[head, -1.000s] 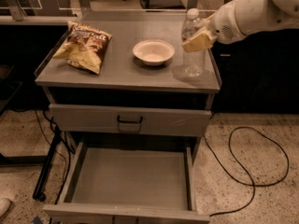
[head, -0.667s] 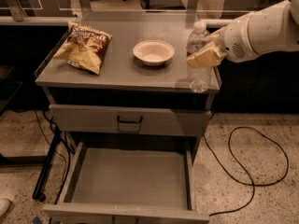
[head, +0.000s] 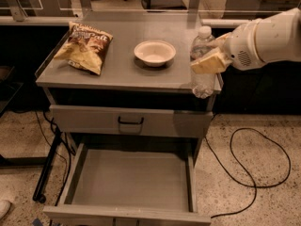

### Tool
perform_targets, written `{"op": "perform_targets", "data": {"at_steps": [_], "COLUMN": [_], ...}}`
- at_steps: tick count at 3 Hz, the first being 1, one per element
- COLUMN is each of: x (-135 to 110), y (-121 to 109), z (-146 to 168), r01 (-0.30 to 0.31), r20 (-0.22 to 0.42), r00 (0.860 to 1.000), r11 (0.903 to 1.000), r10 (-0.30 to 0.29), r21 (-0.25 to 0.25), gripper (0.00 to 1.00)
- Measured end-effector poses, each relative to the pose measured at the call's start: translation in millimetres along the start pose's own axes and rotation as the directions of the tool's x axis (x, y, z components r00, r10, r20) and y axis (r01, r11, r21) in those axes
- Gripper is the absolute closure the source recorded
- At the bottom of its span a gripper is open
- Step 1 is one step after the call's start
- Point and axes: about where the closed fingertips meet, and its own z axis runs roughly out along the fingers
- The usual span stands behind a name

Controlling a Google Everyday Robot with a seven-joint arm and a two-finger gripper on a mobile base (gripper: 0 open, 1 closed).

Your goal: Place water bottle into middle drawer

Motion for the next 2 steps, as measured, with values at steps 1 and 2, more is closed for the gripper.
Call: {"op": "perform_targets", "data": {"at_steps": [1,2], "x": [42.7,43.0], "y": [43.1,43.6], "z": [14.9,15.3], "r01": [-0.01,-0.01], "r20": [-0.038,-0.039], "r00": [0.999,0.999], "r11": [0.9999,0.9999], "r10": [0.01,0.01], "r21": [0.007,0.006], "gripper": [1.0,1.0]}}
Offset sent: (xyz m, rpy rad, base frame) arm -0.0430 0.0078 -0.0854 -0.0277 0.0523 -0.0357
